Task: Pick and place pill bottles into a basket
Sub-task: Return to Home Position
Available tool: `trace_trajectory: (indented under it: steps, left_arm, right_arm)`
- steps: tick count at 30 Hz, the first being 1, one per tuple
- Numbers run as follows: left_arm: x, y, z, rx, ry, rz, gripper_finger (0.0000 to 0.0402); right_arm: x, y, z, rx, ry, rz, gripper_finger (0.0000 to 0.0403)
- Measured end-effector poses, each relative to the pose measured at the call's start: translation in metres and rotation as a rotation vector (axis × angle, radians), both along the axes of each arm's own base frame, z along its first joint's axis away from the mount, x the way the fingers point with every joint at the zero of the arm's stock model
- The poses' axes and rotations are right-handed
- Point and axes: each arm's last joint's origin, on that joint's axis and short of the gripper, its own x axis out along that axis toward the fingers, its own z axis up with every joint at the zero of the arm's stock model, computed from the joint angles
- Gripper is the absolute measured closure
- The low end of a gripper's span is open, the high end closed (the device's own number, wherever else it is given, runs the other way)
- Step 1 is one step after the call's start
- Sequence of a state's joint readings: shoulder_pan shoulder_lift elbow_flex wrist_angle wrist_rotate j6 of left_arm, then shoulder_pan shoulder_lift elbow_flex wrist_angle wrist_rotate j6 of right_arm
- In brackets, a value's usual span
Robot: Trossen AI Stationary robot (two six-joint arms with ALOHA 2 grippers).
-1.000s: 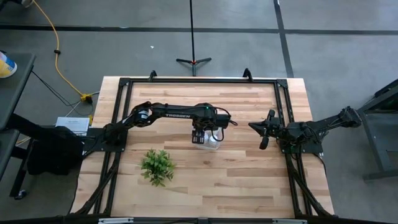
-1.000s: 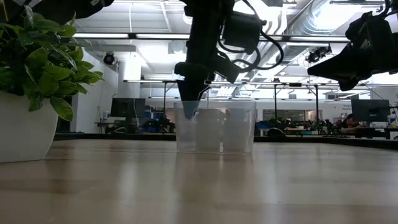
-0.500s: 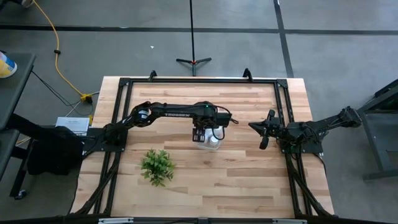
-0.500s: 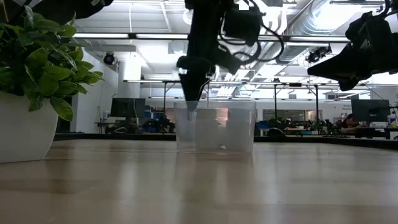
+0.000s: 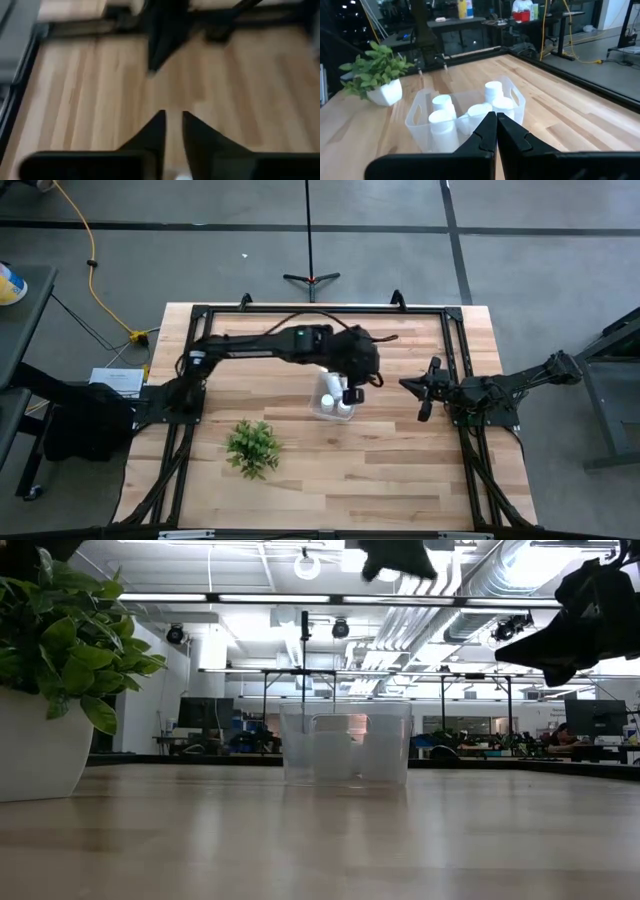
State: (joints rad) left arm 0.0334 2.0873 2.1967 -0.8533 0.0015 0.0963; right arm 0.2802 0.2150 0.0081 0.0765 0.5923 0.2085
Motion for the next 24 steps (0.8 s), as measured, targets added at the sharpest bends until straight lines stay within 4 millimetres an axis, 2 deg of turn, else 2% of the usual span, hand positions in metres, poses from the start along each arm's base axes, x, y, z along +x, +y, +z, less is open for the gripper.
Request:
trace_trajectory:
  steps: [4,5,8,11,14,19,24]
  left_arm:
    - [-0.013,-0.012,0.026,-0.027,-0.176,-0.125,0.0369]
    - [-0.017,-0.012,0.025,-0.042,-0.181,-0.155,0.0379]
    - [-0.020,-0.010,0.005,-0.098,-0.211,-0.193,0.0378]
    - [-0.029,-0.009,-0.023,-0.149,-0.251,-0.164,0.0348]
    - [-0.057,-0.007,-0.034,-0.186,-0.324,-0.113,0.0336]
    - [-0.124,-0.006,-0.078,-0.247,-0.337,-0.073,0.0381]
    - [-0.196,-0.010,-0.111,-0.300,-0.524,-0.034,0.0364]
  right_arm:
    - [0.001,0.000,-0.001,-0.002,0.012,0.011,0.0402]
    - [0.001,0.001,-0.001,-0.002,0.017,0.020,0.0402]
    - [0.002,0.002,-0.003,-0.002,0.031,0.047,0.0401]
    - [0.002,0.003,-0.004,0.001,0.041,0.073,0.0402]
    - [0.003,0.003,-0.005,0.025,0.046,0.093,0.0401]
    - [0.003,0.004,-0.005,0.044,0.049,0.101,0.0401]
    - [0.004,0.004,-0.005,0.050,0.045,0.094,0.0402]
